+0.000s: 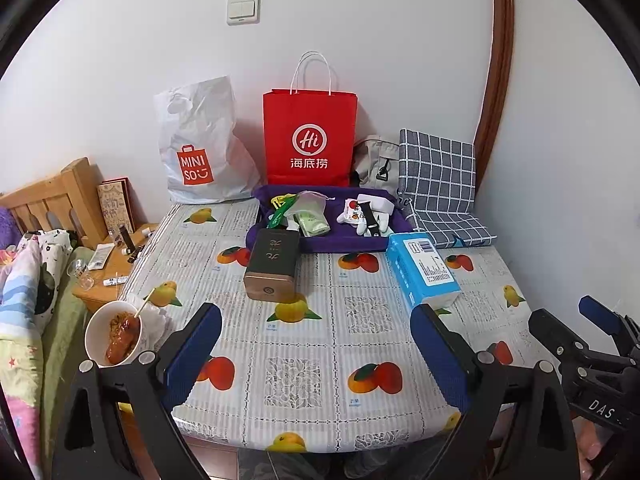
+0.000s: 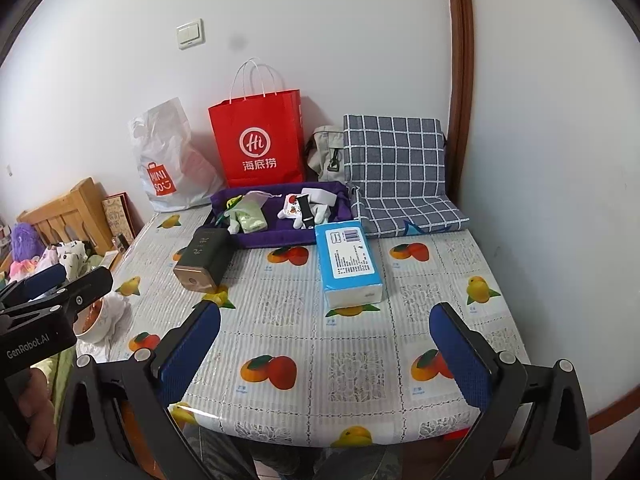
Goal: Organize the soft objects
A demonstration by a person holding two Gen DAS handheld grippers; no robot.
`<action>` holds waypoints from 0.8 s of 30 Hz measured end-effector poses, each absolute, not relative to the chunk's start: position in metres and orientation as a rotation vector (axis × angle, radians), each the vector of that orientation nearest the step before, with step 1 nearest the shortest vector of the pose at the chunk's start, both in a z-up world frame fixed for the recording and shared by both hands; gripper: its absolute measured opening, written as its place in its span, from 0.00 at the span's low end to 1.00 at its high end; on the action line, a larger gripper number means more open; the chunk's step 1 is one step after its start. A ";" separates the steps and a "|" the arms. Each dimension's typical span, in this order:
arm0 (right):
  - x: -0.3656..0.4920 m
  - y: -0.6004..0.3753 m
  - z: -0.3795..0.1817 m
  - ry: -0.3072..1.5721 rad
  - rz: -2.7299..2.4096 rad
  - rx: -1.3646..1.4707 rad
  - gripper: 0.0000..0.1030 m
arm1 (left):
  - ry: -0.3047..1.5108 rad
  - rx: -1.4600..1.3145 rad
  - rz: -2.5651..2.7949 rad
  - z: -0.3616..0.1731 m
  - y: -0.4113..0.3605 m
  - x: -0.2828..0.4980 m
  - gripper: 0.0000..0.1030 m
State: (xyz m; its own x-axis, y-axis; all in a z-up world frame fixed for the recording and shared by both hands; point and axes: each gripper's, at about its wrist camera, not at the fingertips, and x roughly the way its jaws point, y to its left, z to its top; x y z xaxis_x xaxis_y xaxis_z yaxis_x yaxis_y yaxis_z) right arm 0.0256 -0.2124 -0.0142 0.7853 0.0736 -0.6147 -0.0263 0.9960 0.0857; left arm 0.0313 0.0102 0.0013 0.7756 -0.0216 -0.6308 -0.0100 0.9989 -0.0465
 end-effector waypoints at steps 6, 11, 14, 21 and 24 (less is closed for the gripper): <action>0.026 -0.212 -0.014 0.664 0.053 0.072 1.00 | 0.685 -0.050 -0.008 0.002 0.011 0.030 0.93; 0.025 -0.212 -0.015 0.661 0.052 0.072 1.00 | 0.684 -0.052 -0.006 0.001 0.010 0.030 0.93; 0.025 -0.212 -0.015 0.662 0.054 0.071 1.00 | 0.685 -0.053 -0.005 0.001 0.010 0.029 0.93; 0.025 -0.212 -0.016 0.660 0.054 0.070 1.00 | 0.685 -0.054 -0.008 0.001 0.010 0.029 0.93; 0.025 -0.212 -0.016 0.660 0.054 0.070 1.00 | 0.683 -0.053 -0.003 0.001 0.010 0.028 0.93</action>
